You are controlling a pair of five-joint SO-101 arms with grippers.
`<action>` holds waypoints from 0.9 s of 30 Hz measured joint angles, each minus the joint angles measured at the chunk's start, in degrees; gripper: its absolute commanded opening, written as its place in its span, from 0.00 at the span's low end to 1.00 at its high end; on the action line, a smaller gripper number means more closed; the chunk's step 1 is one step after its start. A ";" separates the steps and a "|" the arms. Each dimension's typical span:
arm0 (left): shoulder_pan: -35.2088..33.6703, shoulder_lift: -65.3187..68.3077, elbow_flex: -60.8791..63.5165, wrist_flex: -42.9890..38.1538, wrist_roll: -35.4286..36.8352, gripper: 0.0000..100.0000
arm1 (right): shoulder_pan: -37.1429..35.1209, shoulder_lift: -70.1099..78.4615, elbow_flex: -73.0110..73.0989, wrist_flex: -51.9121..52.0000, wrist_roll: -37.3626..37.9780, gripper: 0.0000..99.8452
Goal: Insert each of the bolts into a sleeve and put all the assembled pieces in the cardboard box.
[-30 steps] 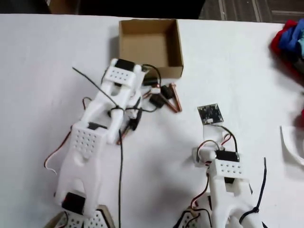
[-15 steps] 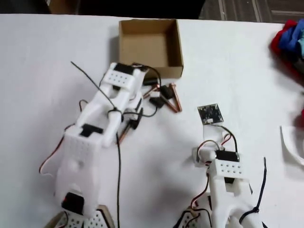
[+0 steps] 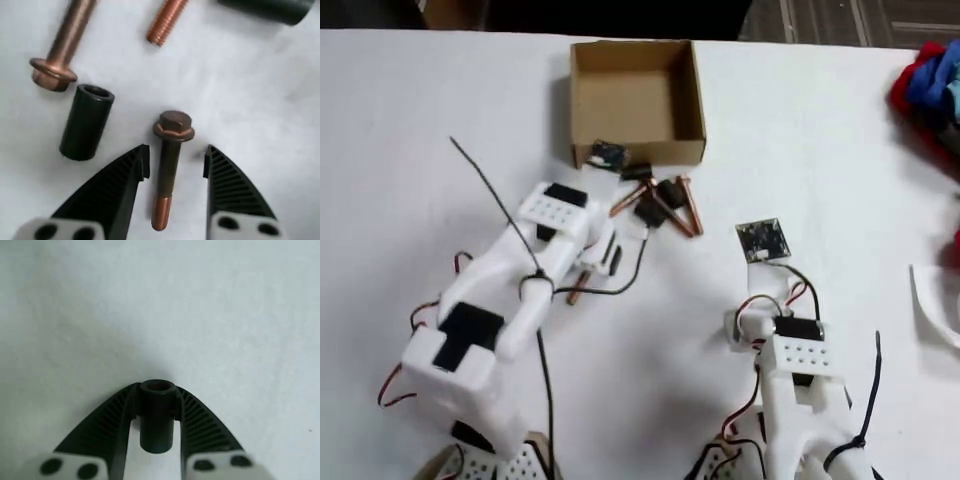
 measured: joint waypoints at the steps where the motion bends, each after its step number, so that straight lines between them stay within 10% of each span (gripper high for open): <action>1: -0.09 1.23 -1.14 0.97 0.09 0.20 | 0.00 0.00 0.00 0.00 0.00 0.02; 8: 0.09 10.37 -14.51 9.85 0.00 0.18 | 0.00 0.00 0.00 0.00 0.00 0.02; 12: 0.53 14.68 -20.66 15.12 0.00 0.02 | 0.00 0.00 0.00 0.00 0.00 0.02; 27: 0.00 8.88 -18.55 16.44 1.49 0.03 | 0.00 0.00 0.00 0.00 0.00 0.02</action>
